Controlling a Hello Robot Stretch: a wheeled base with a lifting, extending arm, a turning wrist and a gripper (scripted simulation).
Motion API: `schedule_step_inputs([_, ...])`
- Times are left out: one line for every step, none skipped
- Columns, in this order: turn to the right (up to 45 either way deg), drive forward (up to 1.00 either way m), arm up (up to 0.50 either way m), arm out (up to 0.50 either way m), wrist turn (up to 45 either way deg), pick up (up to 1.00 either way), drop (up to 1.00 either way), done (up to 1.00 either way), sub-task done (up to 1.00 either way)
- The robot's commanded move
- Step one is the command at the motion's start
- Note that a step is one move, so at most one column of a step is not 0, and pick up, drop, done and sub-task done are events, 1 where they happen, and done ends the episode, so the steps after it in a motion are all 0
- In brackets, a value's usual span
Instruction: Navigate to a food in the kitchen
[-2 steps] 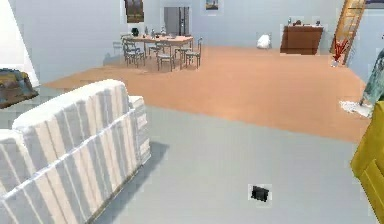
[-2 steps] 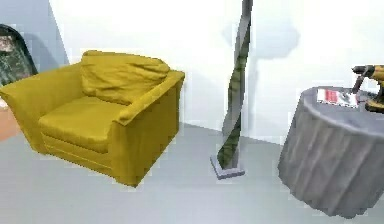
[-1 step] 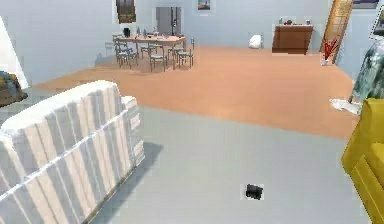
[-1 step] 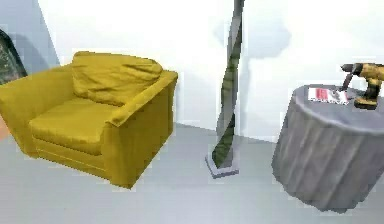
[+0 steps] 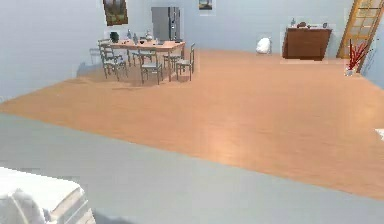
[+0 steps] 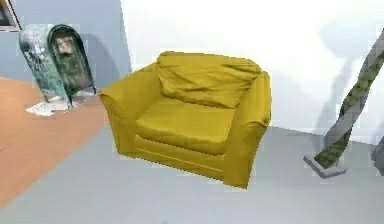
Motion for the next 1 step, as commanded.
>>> schedule_step_inputs([0.0, 0.25, 0.0, 0.0, 0.0, 0.0, 0.0, 0.0, 0.0])
